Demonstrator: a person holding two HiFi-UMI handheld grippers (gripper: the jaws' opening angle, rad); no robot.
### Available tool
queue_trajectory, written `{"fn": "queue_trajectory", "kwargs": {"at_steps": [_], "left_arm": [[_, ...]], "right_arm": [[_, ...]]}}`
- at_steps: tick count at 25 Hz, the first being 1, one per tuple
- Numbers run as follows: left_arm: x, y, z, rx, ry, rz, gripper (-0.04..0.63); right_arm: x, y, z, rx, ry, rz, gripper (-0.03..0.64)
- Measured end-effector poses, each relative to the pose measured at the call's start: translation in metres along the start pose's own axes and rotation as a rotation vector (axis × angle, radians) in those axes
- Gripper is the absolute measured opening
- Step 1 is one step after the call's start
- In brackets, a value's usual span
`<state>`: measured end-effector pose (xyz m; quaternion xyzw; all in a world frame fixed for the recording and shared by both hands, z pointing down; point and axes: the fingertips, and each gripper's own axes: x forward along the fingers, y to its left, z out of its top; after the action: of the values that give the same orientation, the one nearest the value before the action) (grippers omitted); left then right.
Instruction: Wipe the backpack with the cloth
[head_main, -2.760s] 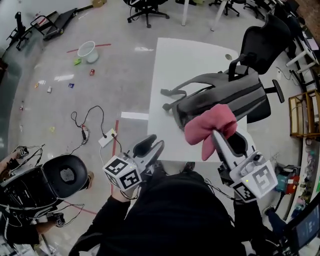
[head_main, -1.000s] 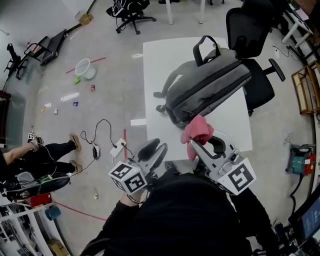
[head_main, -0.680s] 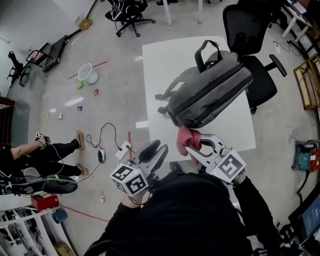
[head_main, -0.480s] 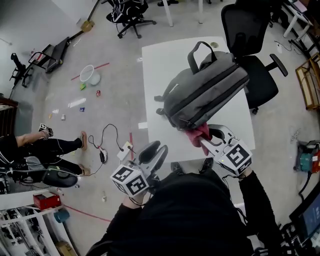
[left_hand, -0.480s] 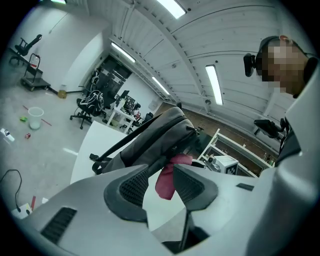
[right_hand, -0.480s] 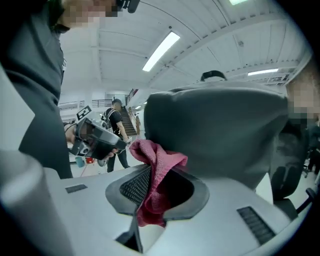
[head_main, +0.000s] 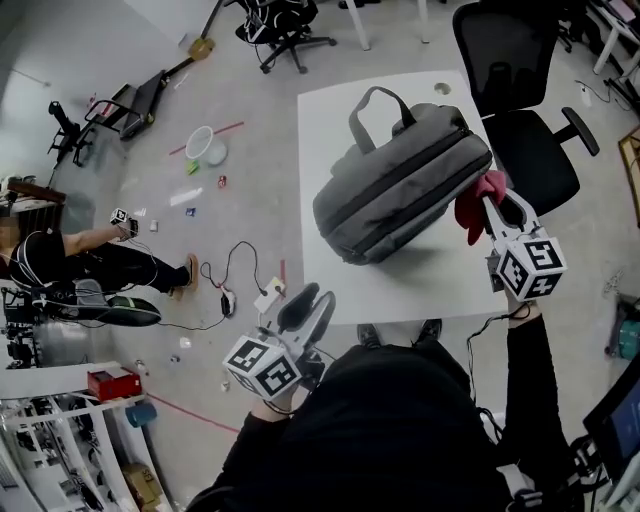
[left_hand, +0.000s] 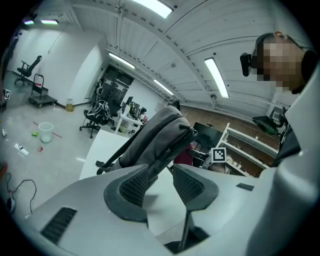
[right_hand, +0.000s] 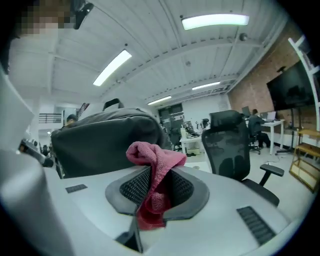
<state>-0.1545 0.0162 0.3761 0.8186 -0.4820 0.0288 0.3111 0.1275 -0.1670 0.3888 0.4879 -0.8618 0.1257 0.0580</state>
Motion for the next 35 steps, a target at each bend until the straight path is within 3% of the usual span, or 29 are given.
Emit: {"fn": "queue_trajectory", "kwargs": {"at_steps": [4, 6, 14, 21, 23, 26, 32, 35], "left_arm": [[0.006, -0.006, -0.003, 0.002, 0.014, 0.037, 0.166], [0.011, -0.01, -0.004, 0.006, 0.025, 0.042, 0.166], [0.024, -0.021, -0.011, 0.017, 0.039, -0.004, 0.166], [0.014, 0.001, -0.01, -0.056, 0.003, -0.051, 0.166], [0.009, 0.005, -0.009, -0.028, -0.012, -0.043, 0.166], [-0.001, 0.002, 0.001, 0.08, -0.04, -0.04, 0.166], [-0.007, 0.009, 0.016, 0.07, -0.051, -0.079, 0.166], [-0.007, 0.004, 0.018, 0.17, -0.031, -0.082, 0.166]], "right_arm": [[-0.009, -0.052, 0.006, 0.088, -0.077, -0.14, 0.091], [-0.008, -0.053, 0.007, 0.103, -0.1, -0.136, 0.091], [0.016, 0.069, -0.026, 0.019, -0.013, 0.166, 0.091], [0.015, 0.203, -0.064, -0.087, 0.11, 0.428, 0.091], [0.009, 0.235, -0.08, -0.109, 0.153, 0.492, 0.091], [0.004, 0.268, -0.107, -0.12, 0.231, 0.562, 0.091], [0.0, 0.316, -0.135, -0.152, 0.312, 0.681, 0.091], [0.002, 0.325, -0.139, -0.174, 0.327, 0.705, 0.091]]}}
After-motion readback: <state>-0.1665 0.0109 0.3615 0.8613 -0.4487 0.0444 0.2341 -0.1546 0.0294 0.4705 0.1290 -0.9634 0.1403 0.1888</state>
